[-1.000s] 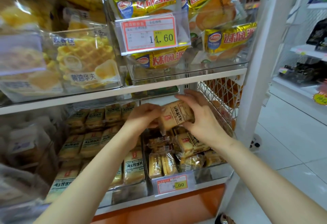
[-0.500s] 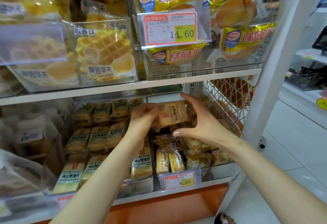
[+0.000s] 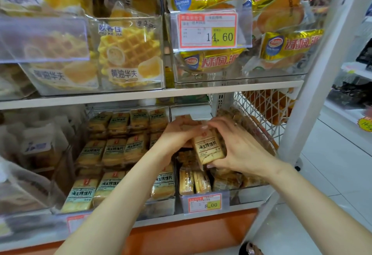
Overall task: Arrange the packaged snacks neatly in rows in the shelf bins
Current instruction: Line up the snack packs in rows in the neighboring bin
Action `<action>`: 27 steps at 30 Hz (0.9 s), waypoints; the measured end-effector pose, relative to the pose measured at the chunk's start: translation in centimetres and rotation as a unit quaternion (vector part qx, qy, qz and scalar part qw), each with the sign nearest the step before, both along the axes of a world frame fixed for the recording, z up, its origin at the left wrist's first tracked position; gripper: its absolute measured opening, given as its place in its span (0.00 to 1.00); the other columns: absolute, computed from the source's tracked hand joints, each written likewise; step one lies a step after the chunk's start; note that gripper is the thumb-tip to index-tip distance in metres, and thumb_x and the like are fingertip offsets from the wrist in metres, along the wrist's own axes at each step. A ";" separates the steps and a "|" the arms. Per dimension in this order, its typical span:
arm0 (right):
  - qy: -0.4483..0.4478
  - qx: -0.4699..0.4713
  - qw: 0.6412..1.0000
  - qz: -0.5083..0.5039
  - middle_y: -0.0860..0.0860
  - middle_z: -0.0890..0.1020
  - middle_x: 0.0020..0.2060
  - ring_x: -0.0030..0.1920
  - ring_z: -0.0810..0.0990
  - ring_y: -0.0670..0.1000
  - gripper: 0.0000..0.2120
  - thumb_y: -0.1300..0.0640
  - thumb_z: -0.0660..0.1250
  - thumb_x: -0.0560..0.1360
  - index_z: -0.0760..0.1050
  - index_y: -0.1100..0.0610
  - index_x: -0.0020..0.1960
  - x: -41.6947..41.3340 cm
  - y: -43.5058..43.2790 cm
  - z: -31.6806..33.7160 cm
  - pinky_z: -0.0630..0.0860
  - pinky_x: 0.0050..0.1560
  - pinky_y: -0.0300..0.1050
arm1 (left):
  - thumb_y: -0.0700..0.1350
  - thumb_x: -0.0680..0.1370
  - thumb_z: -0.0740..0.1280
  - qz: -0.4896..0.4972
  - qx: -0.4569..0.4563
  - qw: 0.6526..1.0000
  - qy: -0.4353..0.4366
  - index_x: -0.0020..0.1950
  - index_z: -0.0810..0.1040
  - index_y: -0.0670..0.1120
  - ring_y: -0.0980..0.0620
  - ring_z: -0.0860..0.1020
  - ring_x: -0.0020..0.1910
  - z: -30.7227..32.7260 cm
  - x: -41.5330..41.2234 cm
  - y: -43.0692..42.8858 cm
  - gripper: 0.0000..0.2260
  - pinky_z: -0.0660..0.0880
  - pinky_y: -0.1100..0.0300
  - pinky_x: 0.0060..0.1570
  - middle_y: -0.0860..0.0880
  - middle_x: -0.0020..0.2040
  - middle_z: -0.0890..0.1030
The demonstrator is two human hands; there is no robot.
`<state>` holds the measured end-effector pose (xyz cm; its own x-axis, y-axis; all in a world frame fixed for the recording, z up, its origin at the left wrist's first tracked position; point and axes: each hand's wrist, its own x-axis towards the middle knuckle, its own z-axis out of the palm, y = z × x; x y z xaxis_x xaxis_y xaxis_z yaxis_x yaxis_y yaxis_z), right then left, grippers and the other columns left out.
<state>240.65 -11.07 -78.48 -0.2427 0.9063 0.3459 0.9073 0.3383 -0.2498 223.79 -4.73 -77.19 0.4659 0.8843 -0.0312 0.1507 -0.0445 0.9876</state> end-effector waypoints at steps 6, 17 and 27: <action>0.220 -0.027 0.966 -0.135 0.49 0.69 0.60 0.58 0.71 0.48 0.39 0.51 0.80 0.59 0.64 0.50 0.64 2.7 3.3 0.8 0.71 0.60 0.44 | 0.49 0.74 0.69 0.150 0.228 0.949 0.159 0.54 0.73 0.48 0.54 0.79 0.49 -0.8 -1.8 2.1 0.11 0.76 0.57 0.51 0.54 0.49 0.79; -0.059 -0.199 0.970 -0.129 0.52 0.75 0.62 0.62 0.73 0.55 0.35 0.44 0.77 0.62 0.69 0.51 0.66 3.5 14.7 -1.3 0.68 0.64 0.52 | 0.44 0.76 0.66 0.147 0.297 0.924 0.188 0.50 0.77 0.47 0.51 0.80 0.48 -2.3 -4.7 3.7 0.05 0.78 0.52 0.49 0.48 0.50 0.80; -0.113 -0.160 0.969 -0.152 0.50 0.74 0.64 0.66 0.68 0.55 0.35 0.41 0.74 0.65 0.66 0.48 0.68 3.4 13.4 -0.8 0.63 0.65 0.51 | 0.44 0.77 0.64 0.105 0.336 0.906 0.236 0.53 0.75 0.49 0.52 0.77 0.51 -2.6 -3.2 3.5 0.06 0.77 0.53 0.48 0.51 0.52 0.77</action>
<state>244.02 2.31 -79.31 0.0154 0.9999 0.0038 0.9965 -0.0151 -0.0820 220.56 -1.23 -79.79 0.3607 0.8450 0.3948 0.6236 -0.5332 0.5717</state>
